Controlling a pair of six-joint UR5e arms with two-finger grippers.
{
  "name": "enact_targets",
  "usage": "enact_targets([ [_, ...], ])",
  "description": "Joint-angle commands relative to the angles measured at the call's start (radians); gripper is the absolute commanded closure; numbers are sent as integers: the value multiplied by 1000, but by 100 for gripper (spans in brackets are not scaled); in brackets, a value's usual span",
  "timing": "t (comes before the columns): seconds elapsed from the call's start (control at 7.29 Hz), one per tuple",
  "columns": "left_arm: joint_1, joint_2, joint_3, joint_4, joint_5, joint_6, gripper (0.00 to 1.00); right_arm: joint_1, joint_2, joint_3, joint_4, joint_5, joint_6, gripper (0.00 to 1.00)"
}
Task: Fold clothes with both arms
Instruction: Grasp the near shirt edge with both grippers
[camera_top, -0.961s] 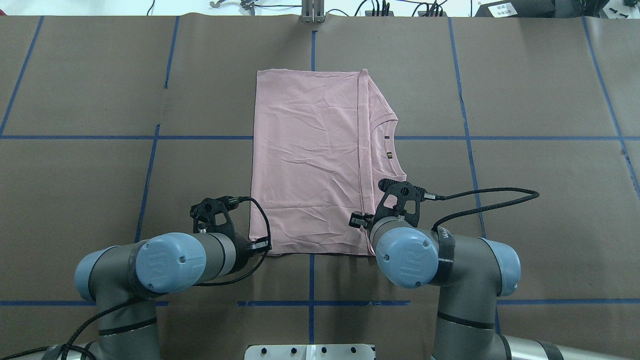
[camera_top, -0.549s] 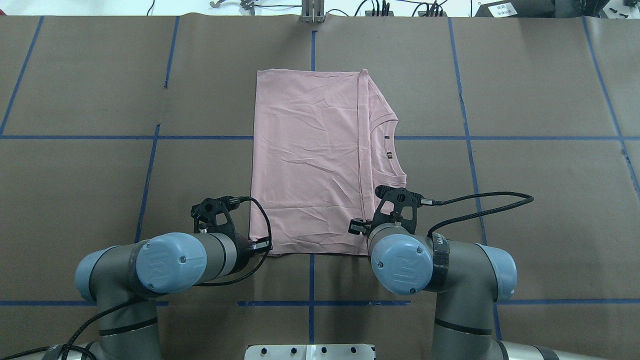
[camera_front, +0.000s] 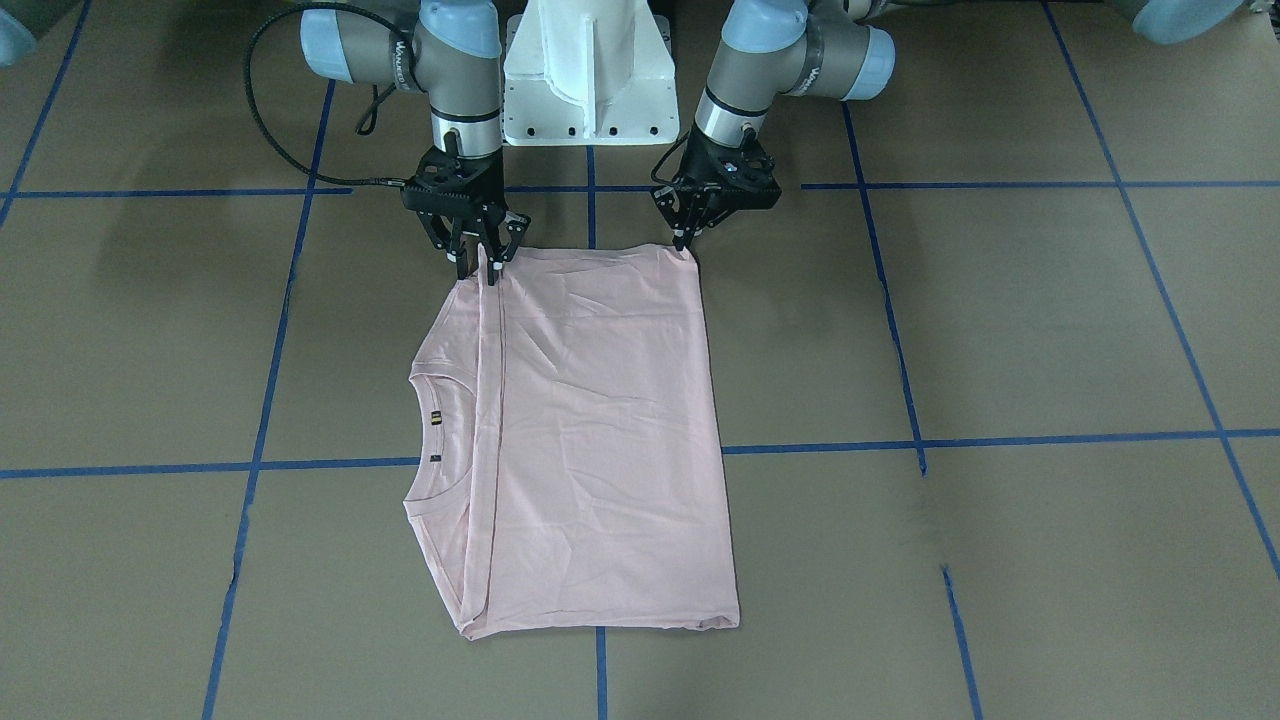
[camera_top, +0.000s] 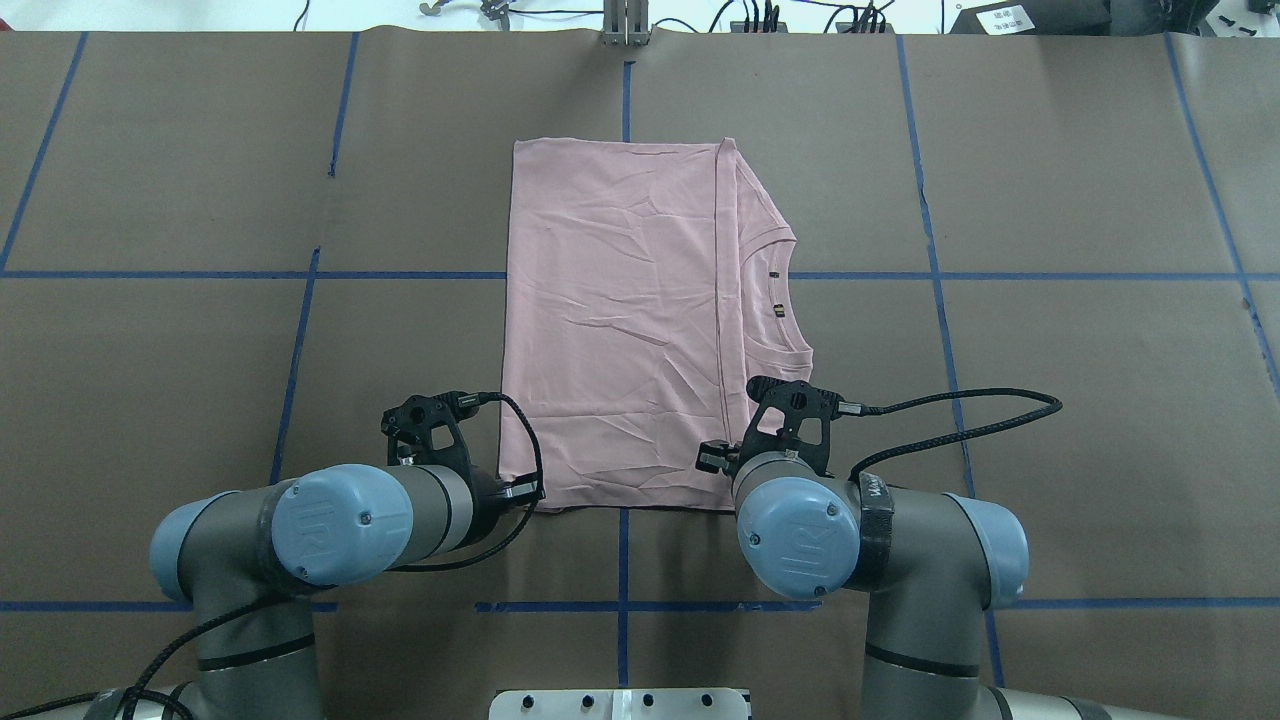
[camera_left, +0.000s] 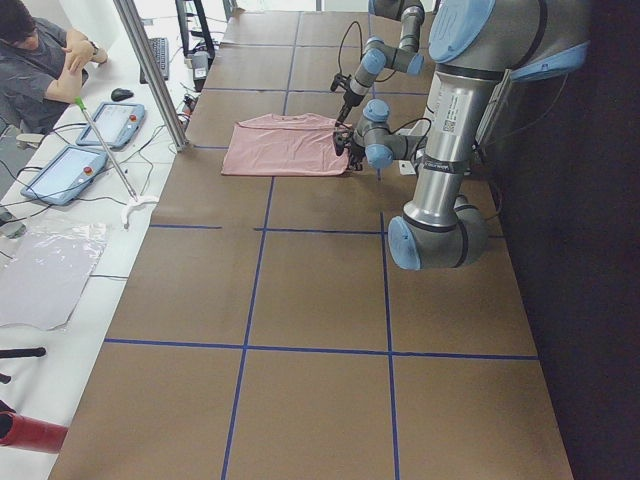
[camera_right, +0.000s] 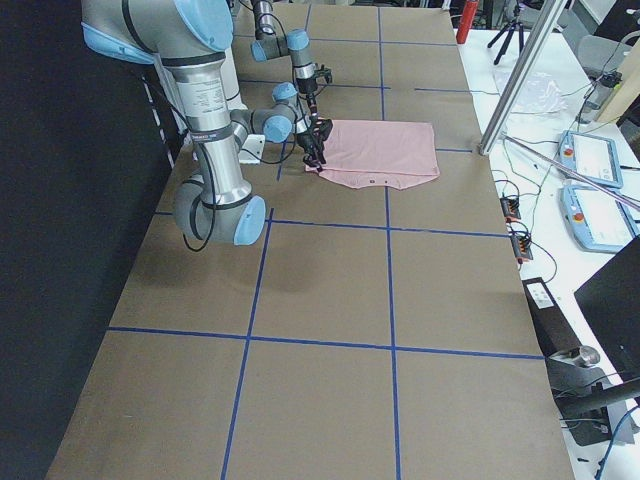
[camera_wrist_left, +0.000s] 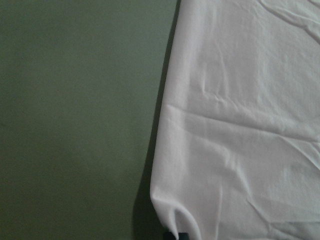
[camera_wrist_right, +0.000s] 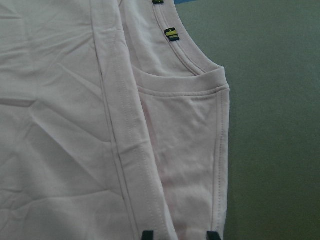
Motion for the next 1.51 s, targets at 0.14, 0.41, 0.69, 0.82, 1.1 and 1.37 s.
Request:
enact_targets([
  [0.14,1,0,-1,-2,0,0,100,-5,1,-2,0,-18,-2,53],
  [0.41,0,1,-1,-2,0,0,100,-14,1,-13,0,-32,-2,53],
  [0.69,0,1,-1,-2,0,0,100,-14,1,-15,0,-34,-2,53],
  [0.82,1,1,1,-2,0,0,100,-14,1,-15,0,-34,-2,54],
  [1.1,1,1,1,-2,0,2,100,-14,1,-25,0,-34,-2,56],
  [1.37,0,1,1,-2,0,2,100,-14,2,-25,1,-34,0,82],
])
